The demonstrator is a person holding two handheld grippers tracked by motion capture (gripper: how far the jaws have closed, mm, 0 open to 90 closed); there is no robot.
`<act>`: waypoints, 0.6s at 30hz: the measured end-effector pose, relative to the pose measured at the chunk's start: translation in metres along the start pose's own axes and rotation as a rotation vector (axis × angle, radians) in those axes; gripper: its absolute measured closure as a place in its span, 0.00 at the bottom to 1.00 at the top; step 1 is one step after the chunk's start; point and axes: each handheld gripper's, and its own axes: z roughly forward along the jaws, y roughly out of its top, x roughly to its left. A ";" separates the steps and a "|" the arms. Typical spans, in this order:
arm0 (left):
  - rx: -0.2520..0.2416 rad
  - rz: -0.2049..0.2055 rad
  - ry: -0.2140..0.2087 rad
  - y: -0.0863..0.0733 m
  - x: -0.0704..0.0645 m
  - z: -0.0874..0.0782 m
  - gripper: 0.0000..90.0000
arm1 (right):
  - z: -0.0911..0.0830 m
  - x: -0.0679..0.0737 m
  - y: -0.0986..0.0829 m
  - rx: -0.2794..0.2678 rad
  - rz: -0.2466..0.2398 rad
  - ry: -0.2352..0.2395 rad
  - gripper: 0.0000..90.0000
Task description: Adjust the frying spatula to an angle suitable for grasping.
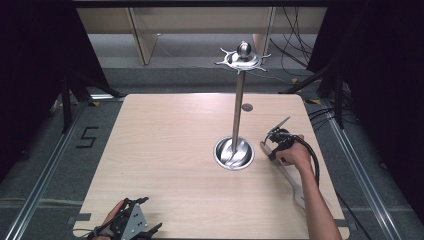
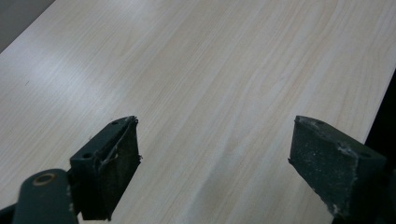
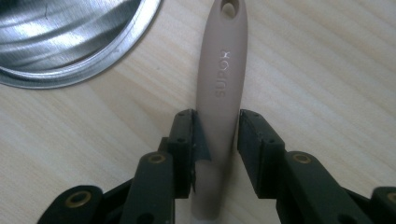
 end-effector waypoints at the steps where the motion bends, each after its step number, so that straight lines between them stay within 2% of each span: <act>1: -0.007 -0.019 -0.015 0.000 -0.001 0.000 0.17 | 0.000 0.000 0.000 0.004 -0.002 -0.004 0.75; 2: -0.011 -0.013 -0.010 0.000 0.000 0.000 0.17 | 0.002 0.000 0.001 0.001 -0.003 -0.001 0.75; 3: 0.006 0.002 -0.005 0.000 0.001 -0.001 0.17 | 0.002 0.000 0.001 0.005 -0.002 -0.001 0.75; 4: 0.000 -0.007 -0.007 0.000 0.000 0.000 0.17 | 0.001 0.000 0.002 0.019 -0.004 -0.006 0.75; 6: 0.021 0.026 -0.006 0.001 0.001 -0.002 0.17 | 0.002 0.002 0.004 0.027 -0.005 -0.017 0.75; 8: 0.017 0.023 -0.018 0.001 0.001 -0.002 0.17 | 0.003 0.001 0.006 0.032 -0.021 -0.017 0.75; 11: -0.006 -0.008 -0.015 0.000 0.000 0.000 0.17 | 0.003 0.001 0.008 0.050 -0.029 -0.020 0.75; 12: 0.017 0.023 -0.016 0.001 0.001 -0.002 0.17 | 0.002 0.001 0.009 0.061 -0.032 -0.019 0.76; 16: 0.016 0.016 -0.018 0.001 0.000 -0.001 0.17 | 0.003 0.003 0.010 0.072 -0.051 -0.034 0.76; 18: 0.011 0.021 -0.007 0.001 0.000 -0.001 0.17 | 0.002 0.004 0.011 0.075 -0.043 -0.033 0.76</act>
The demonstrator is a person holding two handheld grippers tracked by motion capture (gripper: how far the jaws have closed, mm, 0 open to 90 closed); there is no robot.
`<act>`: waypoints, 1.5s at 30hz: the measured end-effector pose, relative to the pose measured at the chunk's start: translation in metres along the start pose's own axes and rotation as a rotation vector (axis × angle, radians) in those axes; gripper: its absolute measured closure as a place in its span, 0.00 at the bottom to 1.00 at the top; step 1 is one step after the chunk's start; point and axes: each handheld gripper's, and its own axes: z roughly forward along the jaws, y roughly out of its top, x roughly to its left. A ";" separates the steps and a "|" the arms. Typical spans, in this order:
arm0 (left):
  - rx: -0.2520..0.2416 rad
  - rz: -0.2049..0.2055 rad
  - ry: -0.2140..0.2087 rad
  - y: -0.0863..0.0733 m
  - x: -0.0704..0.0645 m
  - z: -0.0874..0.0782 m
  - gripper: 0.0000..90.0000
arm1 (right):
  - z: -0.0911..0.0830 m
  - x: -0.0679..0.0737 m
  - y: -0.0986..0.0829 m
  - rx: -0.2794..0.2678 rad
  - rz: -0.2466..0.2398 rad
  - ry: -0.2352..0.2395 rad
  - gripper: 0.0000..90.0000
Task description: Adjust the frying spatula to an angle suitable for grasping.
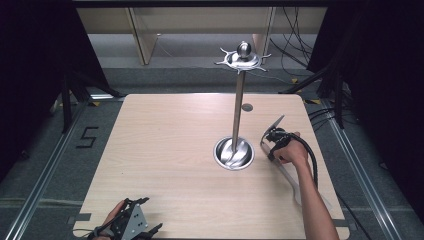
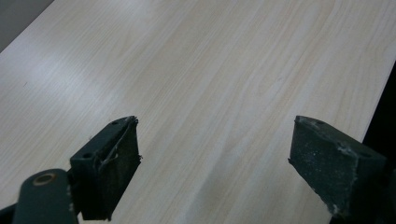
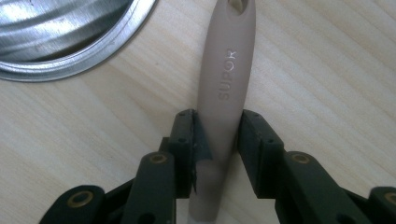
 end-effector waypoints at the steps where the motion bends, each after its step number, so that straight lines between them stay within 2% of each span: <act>1: 0.002 0.002 -0.001 0.000 0.000 -0.001 0.17 | 0.001 -0.001 -0.001 -0.011 -0.009 -0.005 0.76; 2: 0.000 -0.007 -0.010 0.000 0.001 -0.001 0.17 | -0.001 -0.003 -0.002 -0.025 0.010 -0.002 0.76; 3: -0.024 -0.038 -0.001 -0.001 -0.001 0.002 0.17 | -0.003 -0.003 -0.003 -0.033 0.022 0.001 0.76; 5: 0.012 0.003 0.001 0.000 0.001 0.000 0.17 | -0.008 -0.004 -0.007 -0.067 0.033 0.013 0.77; 6: 0.008 0.000 0.001 0.000 0.001 0.000 0.17 | -0.012 -0.006 -0.008 -0.075 0.038 0.003 0.77; 7: 0.008 -0.001 -0.002 0.000 0.001 0.000 0.17 | -0.016 -0.008 -0.010 -0.119 0.008 0.006 0.77; 8: 0.009 0.000 0.000 0.000 0.001 0.000 0.17 | -0.022 -0.008 -0.011 -0.149 0.025 0.005 0.77; 9: 0.009 0.000 0.000 0.000 0.001 0.000 0.17 | -0.022 -0.008 -0.011 -0.149 0.025 0.005 0.77; 10: -0.010 -0.021 0.017 -0.001 0.000 0.001 0.17 | -0.033 -0.009 -0.018 -0.207 0.034 0.002 0.78; 11: -0.010 -0.021 0.017 -0.001 0.000 0.001 0.17 | -0.033 -0.009 -0.018 -0.207 0.034 0.002 0.78; 12: -0.009 -0.021 0.019 -0.001 0.000 0.001 0.17 | -0.042 -0.011 -0.024 -0.260 0.037 0.003 0.78; 15: -0.008 -0.024 0.011 -0.001 0.000 0.001 0.17 | -0.055 -0.013 -0.033 -0.325 0.057 0.004 0.78; 16: -0.008 -0.024 0.011 -0.001 0.000 0.001 0.17 | -0.055 -0.013 -0.033 -0.325 0.057 0.004 0.78; 17: 0.003 -0.022 0.004 -0.001 0.001 0.001 0.17 | -0.063 -0.016 -0.041 -0.362 0.050 0.022 0.78; 18: -0.010 -0.026 0.017 -0.001 0.000 0.002 0.17 | -0.067 -0.016 -0.044 -0.377 0.045 0.021 0.78; 19: 0.014 -0.001 0.009 -0.001 0.002 0.000 0.17 | -0.070 -0.016 -0.046 -0.392 0.051 0.025 0.78; 20: 0.023 -0.004 -0.007 -0.001 0.003 0.000 0.17 | -0.074 -0.014 -0.048 -0.395 0.077 0.035 0.78; 21: 0.017 -0.011 -0.005 -0.001 0.002 0.000 0.17 | -0.076 -0.016 -0.051 -0.415 0.048 0.044 0.78; 23: 0.025 -0.002 -0.006 -0.001 0.003 0.000 0.17 | -0.081 -0.018 -0.054 -0.442 0.013 0.029 0.78; 24: 0.008 -0.023 0.006 -0.001 0.001 0.001 0.17 | -0.085 -0.017 -0.057 -0.451 0.015 0.032 0.78; 25: 0.008 -0.023 0.006 -0.001 0.001 0.001 0.17 | -0.085 -0.017 -0.057 -0.451 0.015 0.032 0.78; 26: -0.002 -0.029 0.015 -0.002 0.001 0.002 0.17 | -0.094 -0.013 -0.061 -0.463 0.049 0.035 0.78; 27: -0.002 -0.029 0.015 -0.002 0.001 0.002 0.17 | -0.094 -0.013 -0.061 -0.463 0.049 0.035 0.78; 28: -0.006 -0.027 0.025 -0.002 0.001 0.002 0.17 | -0.099 -0.012 -0.066 -0.490 0.048 0.041 0.78; 29: 0.003 -0.031 0.009 -0.002 0.001 0.002 0.17 | -0.098 -0.015 -0.067 -0.539 -0.003 -0.004 0.78; 31: -0.008 -0.030 0.030 -0.002 0.001 0.002 0.17 | -0.107 -0.010 -0.073 -0.564 0.040 -0.008 0.78; 32: -0.008 -0.030 0.030 -0.002 0.001 0.002 0.17 | -0.110 -0.011 -0.076 -0.579 0.018 -0.017 0.78; 33: 0.000 -0.034 0.002 -0.002 0.002 0.002 0.17 | -0.114 -0.010 -0.080 -0.597 0.021 -0.021 0.78; 34: 0.000 -0.034 0.002 -0.002 0.002 0.002 0.17 | -0.116 -0.008 -0.083 -0.621 0.028 -0.029 0.78; 35: 0.003 -0.032 0.004 -0.002 0.002 0.001 0.17 | -0.120 -0.009 -0.085 -0.636 -0.014 -0.037 0.78; 38: -0.023 -0.049 0.021 -0.003 0.001 0.003 0.17 | -0.129 -0.004 -0.093 -0.677 0.012 -0.039 0.78; 39: -0.015 -0.045 0.021 -0.002 0.001 0.003 0.17 | -0.133 -0.002 -0.095 -0.699 0.024 -0.038 0.78; 42: -0.020 -0.061 0.019 -0.003 0.000 0.003 0.17 | -0.142 0.001 -0.104 -0.747 0.007 -0.056 0.78; 43: -0.007 -0.047 0.018 -0.003 0.001 0.002 0.17 | -0.145 0.003 -0.106 -0.760 0.007 -0.052 0.78; 44: -0.012 -0.051 0.030 -0.003 0.001 0.003 0.17 | -0.147 0.004 -0.109 -0.766 0.009 -0.038 0.78; 45: -0.008 -0.055 0.011 -0.002 0.001 0.002 0.17 | -0.149 0.005 -0.110 -0.776 0.003 -0.046 0.78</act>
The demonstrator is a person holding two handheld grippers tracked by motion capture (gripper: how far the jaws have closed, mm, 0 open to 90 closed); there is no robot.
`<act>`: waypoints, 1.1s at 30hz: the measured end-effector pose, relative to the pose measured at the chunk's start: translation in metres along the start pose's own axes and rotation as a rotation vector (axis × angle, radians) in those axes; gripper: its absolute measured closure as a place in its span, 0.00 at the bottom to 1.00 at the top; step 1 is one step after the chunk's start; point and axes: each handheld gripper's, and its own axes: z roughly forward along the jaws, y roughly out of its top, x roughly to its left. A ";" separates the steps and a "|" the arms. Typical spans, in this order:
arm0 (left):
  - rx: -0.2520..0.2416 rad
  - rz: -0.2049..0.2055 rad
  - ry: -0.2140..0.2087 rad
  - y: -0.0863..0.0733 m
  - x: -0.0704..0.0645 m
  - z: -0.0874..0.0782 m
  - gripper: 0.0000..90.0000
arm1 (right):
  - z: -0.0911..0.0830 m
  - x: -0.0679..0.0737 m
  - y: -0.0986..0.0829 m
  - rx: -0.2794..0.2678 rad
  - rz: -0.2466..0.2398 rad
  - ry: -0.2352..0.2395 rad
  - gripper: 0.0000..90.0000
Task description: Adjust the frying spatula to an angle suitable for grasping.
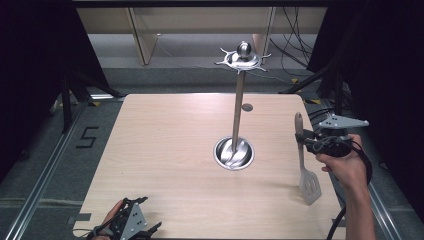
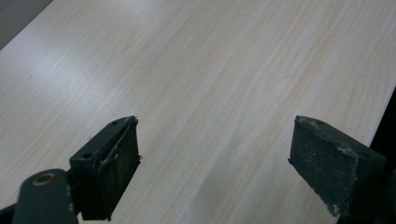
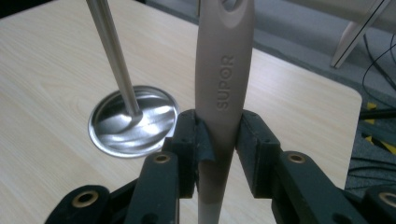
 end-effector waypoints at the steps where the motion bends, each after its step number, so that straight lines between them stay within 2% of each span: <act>1: 0.009 0.013 -0.004 0.000 0.000 -0.001 0.17 | -0.002 0.001 0.001 0.000 -0.010 0.003 0.78; 3: 0.014 0.015 -0.002 0.000 0.000 -0.001 0.17 | -0.004 0.003 0.000 -0.009 0.004 0.003 0.78; 4: -0.003 0.009 0.009 0.000 -0.001 0.000 0.17 | -0.005 0.004 0.001 -0.037 0.007 -0.002 0.78; 5: 0.022 0.032 0.000 0.000 0.001 -0.002 0.17 | -0.010 0.004 0.002 -0.038 -0.004 0.016 0.78; 6: -0.014 -0.005 0.008 0.000 -0.001 0.000 0.17 | -0.010 0.003 0.002 -0.056 -0.013 0.013 0.78; 7: -0.002 0.008 0.006 0.000 0.000 -0.001 0.17 | -0.012 0.004 0.002 -0.056 0.000 0.022 0.78; 9: -0.011 -0.004 0.008 0.000 -0.001 0.000 0.17 | -0.012 0.005 0.002 -0.103 0.013 0.016 0.78; 10: -0.011 -0.004 0.008 0.000 -0.001 0.000 0.17 | -0.013 0.004 0.002 -0.113 -0.002 0.022 0.78; 11: 0.004 0.013 0.004 0.000 0.000 -0.001 0.17 | -0.013 0.004 0.002 -0.113 -0.002 0.022 0.78; 12: -0.012 -0.004 0.006 0.000 -0.001 0.001 0.17 | -0.017 0.003 0.003 -0.116 -0.002 0.030 0.78; 13: 0.001 0.009 0.007 0.000 0.000 0.000 0.17 | -0.018 0.004 0.003 -0.122 0.010 0.036 0.78; 14: 0.006 0.014 0.002 0.000 0.000 -0.001 0.17 | -0.017 0.003 0.003 -0.155 0.000 0.027 0.78; 16: 0.002 0.009 0.005 0.000 0.000 0.000 0.17 | -0.019 0.003 0.005 -0.147 -0.002 0.052 0.78; 17: 0.014 0.023 0.001 0.000 0.001 -0.001 0.17 | -0.020 0.003 0.005 -0.170 -0.005 0.050 0.78; 18: 0.014 0.023 0.001 0.000 0.001 -0.001 0.17 | -0.020 0.005 0.006 -0.168 0.008 0.068 0.78; 19: -0.011 -0.005 0.005 0.000 -0.001 0.000 0.17 | -0.020 0.005 0.006 -0.178 -0.002 0.072 0.78; 20: -0.004 0.002 0.006 -0.001 0.000 0.000 0.17 | -0.020 0.006 0.007 -0.183 0.001 0.071 0.78; 21: 0.019 0.025 0.000 0.000 0.001 -0.002 0.17 | -0.020 0.005 0.008 -0.193 -0.016 0.081 0.78; 22: 0.024 0.032 0.004 0.000 0.002 -0.002 0.17 | -0.019 0.007 0.009 -0.202 -0.001 0.081 0.78; 23: 0.001 0.008 0.019 -0.001 0.000 0.000 0.17 | -0.019 0.008 0.010 -0.218 -0.003 0.087 0.78; 25: 0.003 0.010 0.003 0.000 0.000 -0.001 0.17 | -0.019 0.010 0.013 -0.223 -0.024 0.099 0.78; 26: 0.026 0.033 -0.001 0.000 0.002 -0.002 0.17 | -0.018 0.011 0.013 -0.230 -0.014 0.107 0.78; 27: 0.025 0.032 0.000 0.000 0.002 -0.002 0.17 | -0.018 0.012 0.015 -0.230 -0.016 0.115 0.78; 28: 0.001 0.009 0.018 -0.001 0.000 0.000 0.17 | -0.018 0.014 0.017 -0.244 -0.011 0.114 0.78; 29: -0.004 0.004 0.017 -0.001 0.000 0.000 0.17 | -0.017 0.016 0.018 -0.258 -0.020 0.122 0.78; 30: -0.004 0.004 0.017 -0.001 0.000 0.000 0.17 | -0.017 0.016 0.018 -0.258 -0.020 0.122 0.78; 31: 0.027 0.034 -0.001 0.000 0.002 -0.002 0.17 | -0.016 0.021 0.022 -0.253 -0.031 0.136 0.78; 33: 0.022 0.028 0.003 0.000 0.002 -0.002 0.17 | -0.015 0.025 0.024 -0.263 -0.036 0.133 0.78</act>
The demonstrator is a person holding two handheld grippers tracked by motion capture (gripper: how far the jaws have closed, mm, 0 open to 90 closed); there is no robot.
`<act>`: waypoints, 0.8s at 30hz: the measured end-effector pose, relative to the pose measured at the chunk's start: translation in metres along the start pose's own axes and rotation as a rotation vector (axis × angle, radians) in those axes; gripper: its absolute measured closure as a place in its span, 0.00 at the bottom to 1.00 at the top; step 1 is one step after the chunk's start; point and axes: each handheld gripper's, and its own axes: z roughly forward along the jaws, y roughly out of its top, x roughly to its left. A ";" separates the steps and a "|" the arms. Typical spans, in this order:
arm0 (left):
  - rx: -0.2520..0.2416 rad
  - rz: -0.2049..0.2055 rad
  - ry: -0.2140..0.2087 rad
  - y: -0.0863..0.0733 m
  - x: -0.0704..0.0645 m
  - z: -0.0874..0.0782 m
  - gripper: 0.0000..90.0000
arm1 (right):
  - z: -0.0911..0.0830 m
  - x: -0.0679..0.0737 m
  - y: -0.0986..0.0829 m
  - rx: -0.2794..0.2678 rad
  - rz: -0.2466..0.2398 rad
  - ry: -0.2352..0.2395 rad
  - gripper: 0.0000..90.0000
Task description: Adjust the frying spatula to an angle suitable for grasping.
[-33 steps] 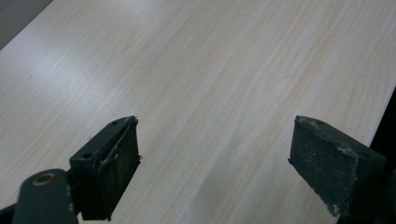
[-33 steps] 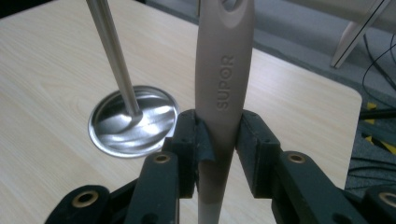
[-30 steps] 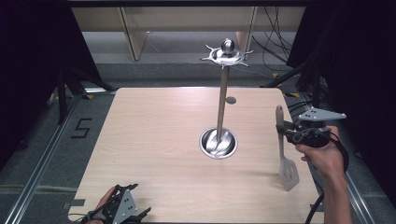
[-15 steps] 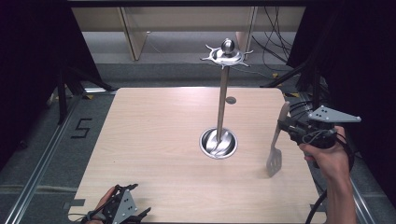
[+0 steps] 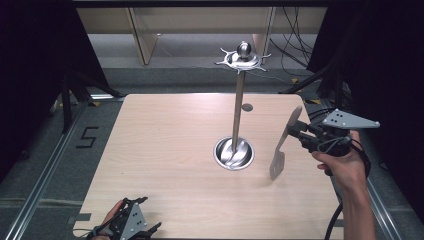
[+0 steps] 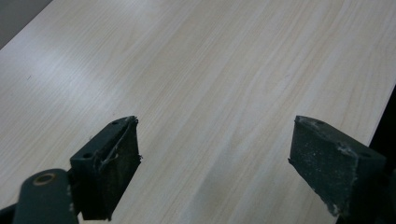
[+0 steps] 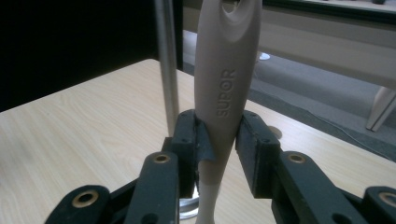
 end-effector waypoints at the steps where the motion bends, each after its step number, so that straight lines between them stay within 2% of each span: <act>1: -0.033 -0.036 0.003 0.000 -0.002 0.002 0.17 | 0.001 0.002 0.001 -0.001 0.004 0.001 0.78; 2: -0.034 -0.036 0.002 0.000 -0.002 0.002 0.17 | 0.002 0.004 0.004 0.012 -0.002 0.022 0.78; 4: -0.020 -0.021 0.010 0.000 -0.001 0.002 0.17 | 0.004 0.006 0.007 0.010 -0.019 0.023 0.78; 5: 0.004 0.004 -0.004 0.000 0.000 -0.001 0.17 | 0.006 0.009 0.008 0.002 -0.007 0.031 0.78; 7: 0.000 -0.001 -0.002 0.000 0.000 0.000 0.17 | 0.009 0.011 0.011 -0.008 -0.009 0.028 0.78; 8: -0.031 -0.033 0.004 0.000 -0.002 0.002 0.17 | 0.011 0.011 0.014 0.002 -0.020 0.042 0.78; 10: -0.029 -0.032 0.004 0.000 -0.002 0.002 0.17 | 0.013 0.014 0.018 0.005 -0.022 0.042 0.78; 11: -0.017 -0.024 -0.002 0.000 -0.001 0.001 0.17 | 0.015 0.014 0.019 -0.016 -0.035 0.030 0.78; 12: -0.038 -0.042 -0.009 0.000 -0.002 0.002 0.17 | 0.016 0.014 0.022 -0.002 -0.041 0.054 0.78; 13: -0.019 -0.025 0.000 0.000 0.000 0.001 0.17 | 0.016 0.016 0.024 -0.002 -0.022 0.054 0.78; 14: -0.034 -0.032 0.017 0.000 -0.002 0.004 0.17 | 0.017 0.016 0.027 -0.010 -0.049 0.041 0.78; 15: -0.024 -0.025 0.000 0.000 -0.001 0.001 0.17 | 0.017 0.017 0.029 -0.010 -0.043 0.050 0.78; 16: 0.005 0.010 -0.005 0.000 0.001 -0.001 0.17 | 0.018 0.018 0.031 -0.008 -0.047 0.047 0.78; 17: -0.023 -0.029 -0.015 0.000 -0.001 0.001 0.17 | 0.019 0.019 0.033 -0.015 -0.043 0.058 0.78; 19: -0.035 -0.041 -0.009 0.000 -0.002 0.001 0.17 | 0.020 0.020 0.038 -0.016 -0.060 0.049 0.78; 20: -0.032 -0.038 -0.008 0.000 -0.002 0.001 0.17 | 0.020 0.021 0.040 -0.022 -0.052 0.049 0.78; 22: -0.029 -0.033 -0.010 0.000 -0.001 0.001 0.17 | 0.021 0.021 0.045 -0.025 -0.067 0.041 0.78; 23: -0.028 -0.032 -0.011 0.000 -0.001 0.001 0.17 | 0.021 0.021 0.047 -0.021 -0.070 0.051 0.78; 24: -0.028 -0.032 0.001 -0.001 -0.001 0.002 0.17 | 0.021 0.022 0.049 -0.018 -0.069 0.050 0.78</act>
